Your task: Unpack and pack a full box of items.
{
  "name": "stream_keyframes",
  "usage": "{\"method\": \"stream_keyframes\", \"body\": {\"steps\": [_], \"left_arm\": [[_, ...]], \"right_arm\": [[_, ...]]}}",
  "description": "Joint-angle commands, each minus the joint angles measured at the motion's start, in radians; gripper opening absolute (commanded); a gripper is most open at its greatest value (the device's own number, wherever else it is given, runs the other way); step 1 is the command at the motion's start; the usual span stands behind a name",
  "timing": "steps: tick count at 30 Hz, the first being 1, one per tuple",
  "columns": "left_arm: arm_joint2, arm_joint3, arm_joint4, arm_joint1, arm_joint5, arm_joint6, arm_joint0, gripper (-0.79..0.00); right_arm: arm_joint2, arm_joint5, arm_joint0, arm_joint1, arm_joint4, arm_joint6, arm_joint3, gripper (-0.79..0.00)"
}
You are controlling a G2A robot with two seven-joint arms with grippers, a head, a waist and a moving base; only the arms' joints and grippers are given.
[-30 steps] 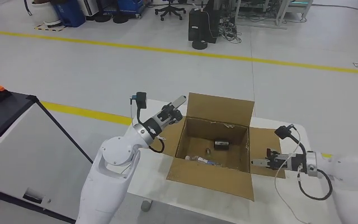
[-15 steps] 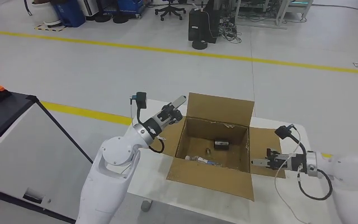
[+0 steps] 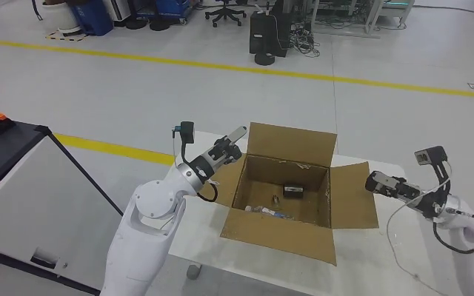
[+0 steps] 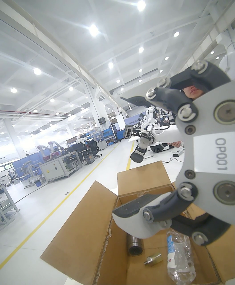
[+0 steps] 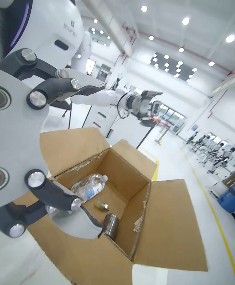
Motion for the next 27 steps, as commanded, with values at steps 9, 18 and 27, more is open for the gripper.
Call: {"method": "stream_keyframes", "body": {"steps": [9,18,27], "left_arm": [[0.0,0.0,0.0,0.0,0.0,0.0,0.0,0.0],[0.0,0.0,0.0,0.0,0.0,0.0,0.0,0.0],[0.022,-0.014,0.1,0.009,0.025,-0.052,-0.003,0.0]], "right_arm": [[0.015,-0.027,0.025,-0.001,0.098,-0.021,0.121,0.0],[0.015,-0.027,0.025,-0.001,0.098,-0.021,0.121,0.0],[0.015,-0.027,0.025,-0.001,0.098,-0.021,0.121,0.0]]}}
